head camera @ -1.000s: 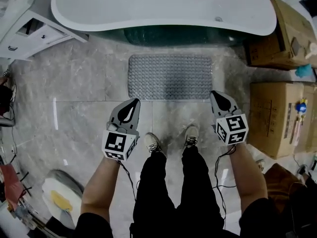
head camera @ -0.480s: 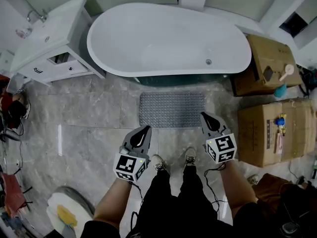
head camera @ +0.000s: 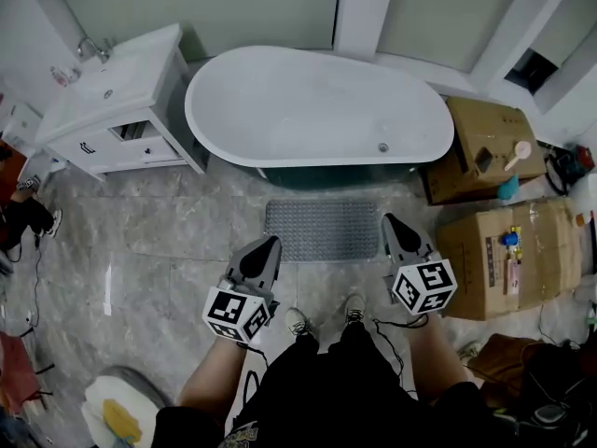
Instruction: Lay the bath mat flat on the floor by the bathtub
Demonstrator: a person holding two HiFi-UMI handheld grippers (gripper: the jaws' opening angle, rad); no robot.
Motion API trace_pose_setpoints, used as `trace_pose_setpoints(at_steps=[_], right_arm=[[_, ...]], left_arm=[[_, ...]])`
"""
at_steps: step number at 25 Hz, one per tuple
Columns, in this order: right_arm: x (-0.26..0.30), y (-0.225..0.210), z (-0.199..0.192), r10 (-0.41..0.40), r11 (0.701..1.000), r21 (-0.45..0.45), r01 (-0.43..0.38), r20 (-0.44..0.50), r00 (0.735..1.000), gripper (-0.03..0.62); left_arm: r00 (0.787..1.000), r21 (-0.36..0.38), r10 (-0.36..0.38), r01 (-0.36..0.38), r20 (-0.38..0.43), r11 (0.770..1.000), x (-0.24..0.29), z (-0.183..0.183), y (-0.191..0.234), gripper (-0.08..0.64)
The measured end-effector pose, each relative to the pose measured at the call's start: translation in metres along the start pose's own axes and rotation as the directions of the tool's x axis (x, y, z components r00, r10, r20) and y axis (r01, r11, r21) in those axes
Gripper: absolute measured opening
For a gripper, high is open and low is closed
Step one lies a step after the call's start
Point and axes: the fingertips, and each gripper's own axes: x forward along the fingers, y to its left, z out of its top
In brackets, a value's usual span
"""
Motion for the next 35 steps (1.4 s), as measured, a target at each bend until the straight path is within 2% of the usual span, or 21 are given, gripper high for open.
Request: trace_pose_setpoints(at_steps=[4,10,17,21,35], right_arm=[[-0.023,0.014,0.008,-0.016,1.0,-0.001,0.016,0.01,1.0,0.017],[-0.051,0.032,-0.012,-0.019,1.0,-0.016,0.019,-0.03,0.999,0.017],[-0.096,0.035,-0.024,0.004,1.0,-0.03,-0.006,-0.042,0.999,0.017],[-0.133,0.03,-0.029,0.023,0.999,-0.029,-0.024,-0.028,0.999,0.017],[-0.285,0.019,-0.051,0.119,0.993,-0.016,-0.119,0.046,0.992,0.017]], left_arm=[[0.999,-0.021,-0.041,0.041,0.001,0.999,-0.011,0.002,-0.009,0.015],[0.996,-0.016,-0.066,0.065,-0.057,0.998,-0.022,-0.016,-0.024,0.015],[0.992,-0.002,-0.1,0.101,-0.071,0.995,-0.038,-0.023,-0.067,0.015],[0.991,0.021,-0.106,0.108,-0.077,0.994,-0.047,-0.03,-0.105,0.015],[0.996,0.051,-0.029,0.033,-0.084,0.998,-0.124,-0.069,-0.261,0.015]])
